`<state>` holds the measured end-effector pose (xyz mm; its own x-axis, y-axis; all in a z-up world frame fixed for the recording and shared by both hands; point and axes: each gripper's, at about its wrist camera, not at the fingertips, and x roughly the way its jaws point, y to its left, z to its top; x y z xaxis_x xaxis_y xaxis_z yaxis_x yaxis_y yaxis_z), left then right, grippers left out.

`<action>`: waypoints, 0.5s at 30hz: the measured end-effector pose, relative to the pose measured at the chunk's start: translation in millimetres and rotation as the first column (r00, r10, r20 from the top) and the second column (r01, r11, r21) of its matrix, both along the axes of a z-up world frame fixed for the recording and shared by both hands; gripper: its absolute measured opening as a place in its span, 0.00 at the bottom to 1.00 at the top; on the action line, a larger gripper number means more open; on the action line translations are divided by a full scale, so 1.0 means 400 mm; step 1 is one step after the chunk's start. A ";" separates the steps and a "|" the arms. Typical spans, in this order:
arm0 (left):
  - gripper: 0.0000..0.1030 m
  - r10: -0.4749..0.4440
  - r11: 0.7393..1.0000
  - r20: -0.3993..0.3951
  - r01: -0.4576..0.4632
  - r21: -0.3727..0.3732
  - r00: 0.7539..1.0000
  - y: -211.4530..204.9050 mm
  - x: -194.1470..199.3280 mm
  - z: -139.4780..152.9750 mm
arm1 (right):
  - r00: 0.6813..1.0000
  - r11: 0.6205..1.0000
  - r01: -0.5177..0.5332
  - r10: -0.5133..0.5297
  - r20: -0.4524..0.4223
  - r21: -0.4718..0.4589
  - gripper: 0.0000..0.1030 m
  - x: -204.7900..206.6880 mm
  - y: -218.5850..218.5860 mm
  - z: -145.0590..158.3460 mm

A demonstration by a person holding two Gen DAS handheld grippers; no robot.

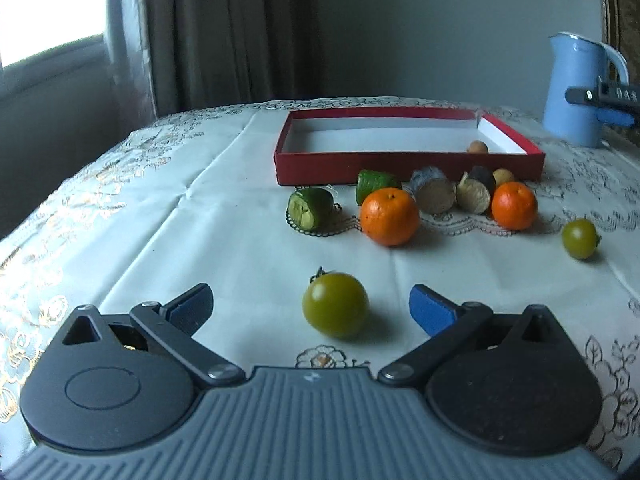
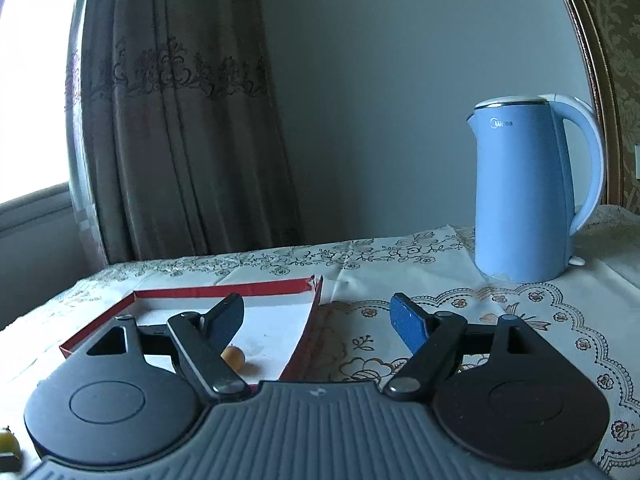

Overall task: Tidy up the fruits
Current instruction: 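Move the left tool toward the yellow-green tomato on the table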

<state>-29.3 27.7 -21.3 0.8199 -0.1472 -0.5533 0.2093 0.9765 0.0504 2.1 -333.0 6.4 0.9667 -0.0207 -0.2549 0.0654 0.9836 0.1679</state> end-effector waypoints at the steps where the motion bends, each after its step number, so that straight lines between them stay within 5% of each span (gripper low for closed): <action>1: 1.00 0.000 1.000 -0.007 0.000 -0.018 1.000 0.002 0.004 0.001 | 1.000 1.000 -0.001 0.001 -0.002 -0.006 0.80 0.001 0.003 -0.002; 6: 1.00 0.017 1.000 -0.052 -0.018 -0.010 0.998 -0.011 0.031 -0.005 | 1.000 0.999 -0.005 0.005 -0.007 -0.032 0.80 0.005 0.011 -0.006; 15: 0.82 0.010 0.999 -0.061 -0.012 -0.035 0.998 -0.012 0.039 -0.008 | 1.000 0.999 0.003 -0.003 0.012 -0.032 0.81 0.001 0.009 -0.005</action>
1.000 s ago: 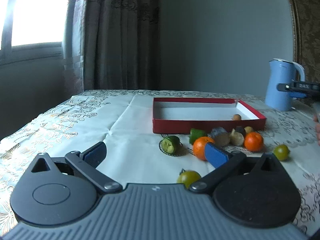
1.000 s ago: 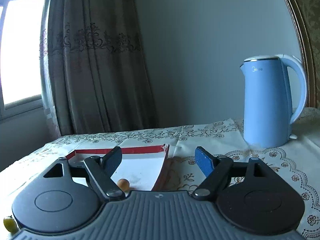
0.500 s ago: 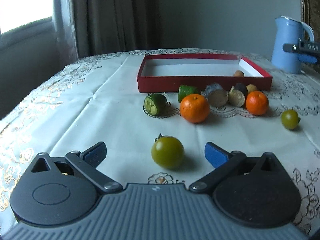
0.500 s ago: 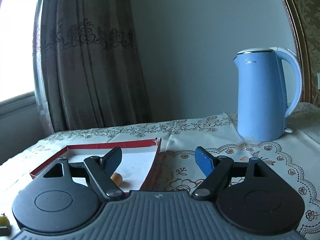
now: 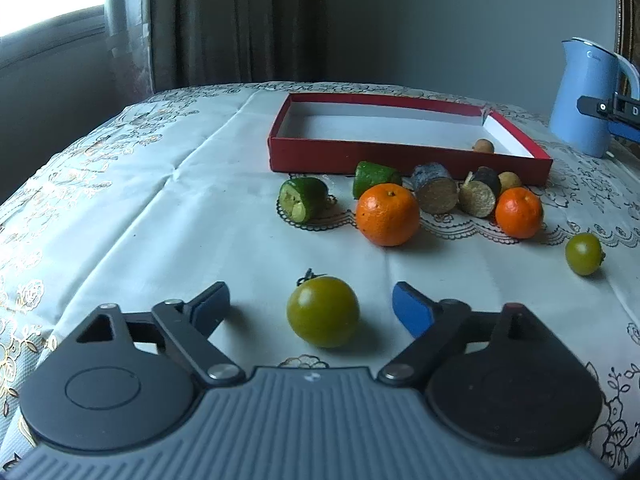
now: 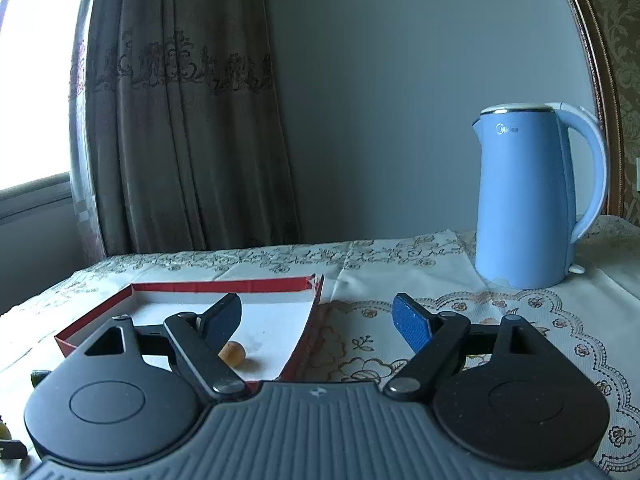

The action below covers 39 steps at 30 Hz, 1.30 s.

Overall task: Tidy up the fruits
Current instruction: 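Move the left tool toward the yellow-green tomato on the table, then close the left tool on the yellow-green tomato, then carry the tomato into the red box and open the left tool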

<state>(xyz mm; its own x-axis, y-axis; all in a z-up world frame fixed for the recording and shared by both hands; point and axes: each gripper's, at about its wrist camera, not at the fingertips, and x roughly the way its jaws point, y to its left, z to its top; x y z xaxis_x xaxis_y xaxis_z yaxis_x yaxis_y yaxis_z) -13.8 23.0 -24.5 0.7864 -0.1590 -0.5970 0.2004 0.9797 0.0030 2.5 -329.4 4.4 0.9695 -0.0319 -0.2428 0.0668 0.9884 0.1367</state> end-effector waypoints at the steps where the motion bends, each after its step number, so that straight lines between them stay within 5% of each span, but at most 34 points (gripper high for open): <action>1: 0.81 -0.002 1.000 0.001 0.002 0.001 1.000 -0.002 0.000 -0.001 | 1.000 1.000 0.005 -0.005 0.010 0.000 0.81 -0.003 0.000 0.001; 11: 0.61 -0.051 0.999 0.009 0.051 -0.006 0.999 -0.009 -0.006 -0.001 | 0.999 1.000 0.020 -0.020 0.032 -0.009 0.85 -0.006 0.003 0.002; 18: 0.32 -0.055 0.998 0.007 0.055 -0.025 0.998 -0.005 -0.019 0.009 | 1.000 1.000 0.016 -0.016 0.014 -0.013 0.85 0.001 0.005 -0.001; 27: 0.30 -0.021 0.999 0.019 0.022 -0.025 1.000 0.003 -0.021 0.036 | 0.999 1.000 0.023 -0.023 0.027 -0.002 0.85 -0.002 0.002 -0.002; 39: 0.30 -0.033 0.996 0.174 0.018 0.087 0.984 -0.131 0.054 0.167 | 0.999 1.000 0.026 -0.026 0.029 -0.002 0.85 -0.004 0.001 -0.001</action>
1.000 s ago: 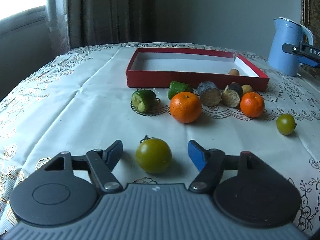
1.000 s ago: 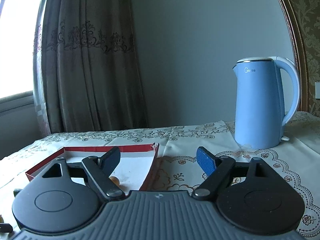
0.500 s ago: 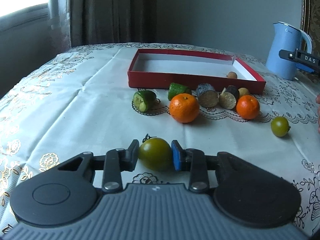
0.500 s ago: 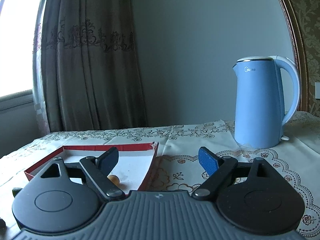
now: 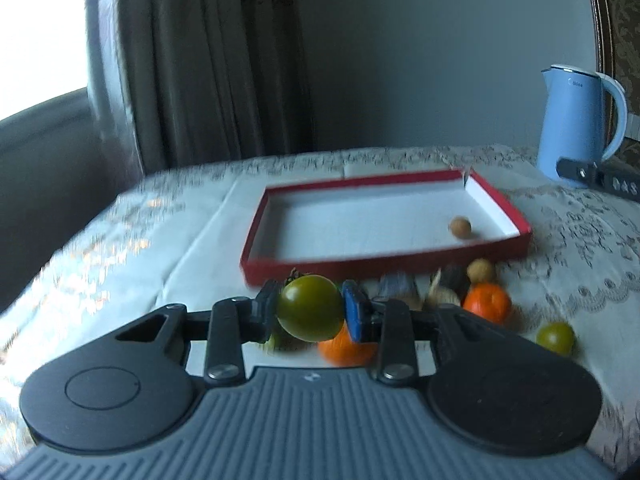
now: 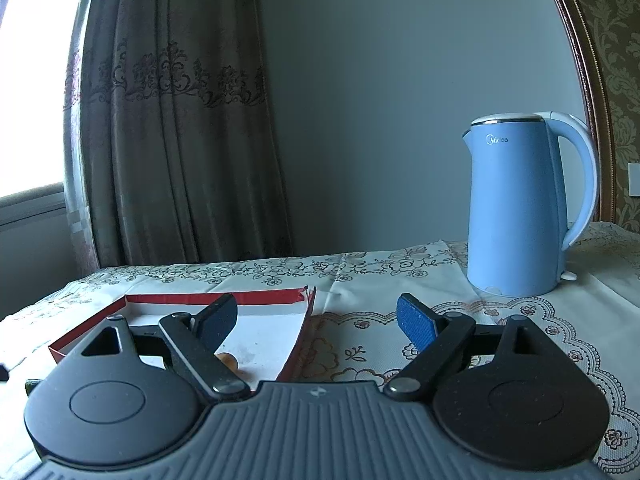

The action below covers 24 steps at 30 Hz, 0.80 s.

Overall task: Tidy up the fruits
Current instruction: 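Carry the tomato into the red box and open the left tool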

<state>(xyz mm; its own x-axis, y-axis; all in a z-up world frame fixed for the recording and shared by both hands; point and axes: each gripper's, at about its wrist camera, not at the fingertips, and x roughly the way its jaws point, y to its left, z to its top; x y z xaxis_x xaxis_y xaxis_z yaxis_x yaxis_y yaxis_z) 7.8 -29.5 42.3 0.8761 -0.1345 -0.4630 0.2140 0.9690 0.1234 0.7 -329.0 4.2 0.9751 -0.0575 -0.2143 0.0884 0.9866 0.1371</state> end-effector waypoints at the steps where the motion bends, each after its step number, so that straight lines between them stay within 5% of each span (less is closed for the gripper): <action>1: 0.30 0.004 1.000 0.010 -0.004 0.003 1.000 -0.011 0.009 0.005 | 1.000 1.000 0.000 0.000 0.000 0.000 0.85 0.000 0.000 0.001; 11: 0.30 0.109 0.994 0.075 -0.110 0.010 0.991 -0.109 0.158 0.025 | 1.000 1.000 -0.003 0.003 0.007 0.016 0.85 0.004 -0.005 0.006; 24: 0.30 0.150 0.988 -0.001 -0.150 0.030 0.989 -0.184 0.348 -0.052 | 1.000 0.998 -0.006 0.006 -0.013 0.066 0.85 0.018 -0.017 0.002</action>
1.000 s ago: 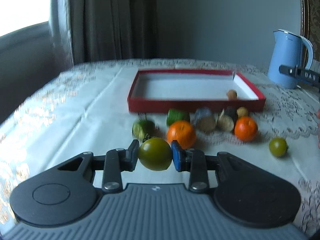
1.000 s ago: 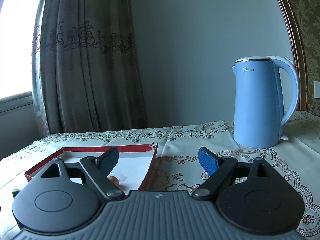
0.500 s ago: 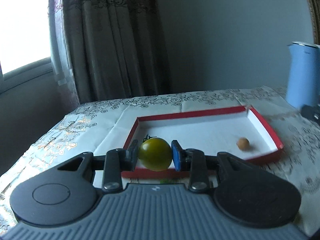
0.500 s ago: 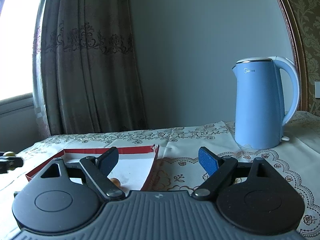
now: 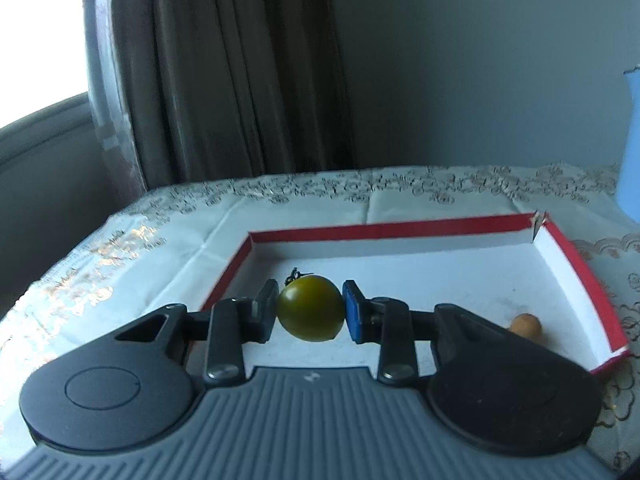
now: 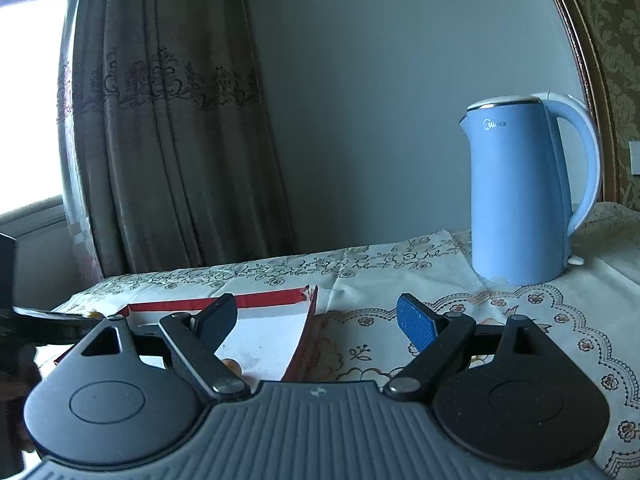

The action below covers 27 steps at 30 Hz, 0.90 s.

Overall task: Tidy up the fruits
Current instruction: 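Carry the tomato into the red box and open the left tool, then move the right tool toward the larger green tomato on the table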

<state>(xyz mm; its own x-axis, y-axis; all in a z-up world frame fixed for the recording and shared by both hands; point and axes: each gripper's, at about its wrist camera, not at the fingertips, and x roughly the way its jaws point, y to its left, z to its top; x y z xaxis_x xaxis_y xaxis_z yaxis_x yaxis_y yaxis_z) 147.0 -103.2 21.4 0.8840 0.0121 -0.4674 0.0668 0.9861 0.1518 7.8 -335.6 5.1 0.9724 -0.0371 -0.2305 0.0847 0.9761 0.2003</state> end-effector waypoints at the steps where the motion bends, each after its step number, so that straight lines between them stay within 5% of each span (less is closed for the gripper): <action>1: 0.31 -0.004 1.000 -0.013 0.004 -0.001 1.000 -0.001 0.008 -0.009 | 1.000 1.000 -0.003 0.003 -0.002 0.001 0.85 0.000 0.001 0.000; 7: 0.35 -0.015 1.000 -0.052 0.015 -0.014 0.999 0.000 0.031 -0.031 | 1.000 1.000 -0.021 0.021 -0.006 0.002 0.85 0.002 0.009 0.001; 8: 0.44 -0.013 1.000 -0.053 0.012 -0.011 0.999 0.000 0.031 -0.032 | 1.000 1.000 -0.022 0.022 -0.008 -0.001 0.85 0.002 0.011 0.000; 9: 0.71 -0.015 1.000 -0.052 0.015 -0.014 0.999 0.000 0.031 -0.031 | 1.000 1.000 -0.022 0.022 -0.011 -0.004 0.85 0.003 0.011 -0.001; 10: 0.88 -0.010 1.000 -0.039 0.009 -0.019 0.999 0.002 0.027 -0.029 | 1.000 1.000 -0.021 0.021 -0.014 -0.003 0.85 0.004 0.011 -0.001; 20: 0.93 -0.025 1.000 0.036 0.025 -0.002 0.999 0.014 -0.051 0.007 | 1.000 1.000 -0.012 0.012 -0.021 -0.007 0.85 0.005 0.005 -0.007; 27: 1.00 -0.037 0.998 0.135 0.044 -0.049 0.990 0.141 -0.232 0.044 | 0.999 0.999 -0.032 0.032 -0.026 -0.031 0.85 -0.001 0.017 -0.010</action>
<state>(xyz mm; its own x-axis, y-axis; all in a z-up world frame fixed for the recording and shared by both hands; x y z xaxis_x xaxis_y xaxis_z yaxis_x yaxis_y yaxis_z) 54.2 -47.0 39.2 0.9378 -0.0460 -0.3442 0.0893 0.9898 0.1110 7.6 -329.0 1.0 0.9671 -0.0138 -0.2542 0.0581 0.9841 0.1677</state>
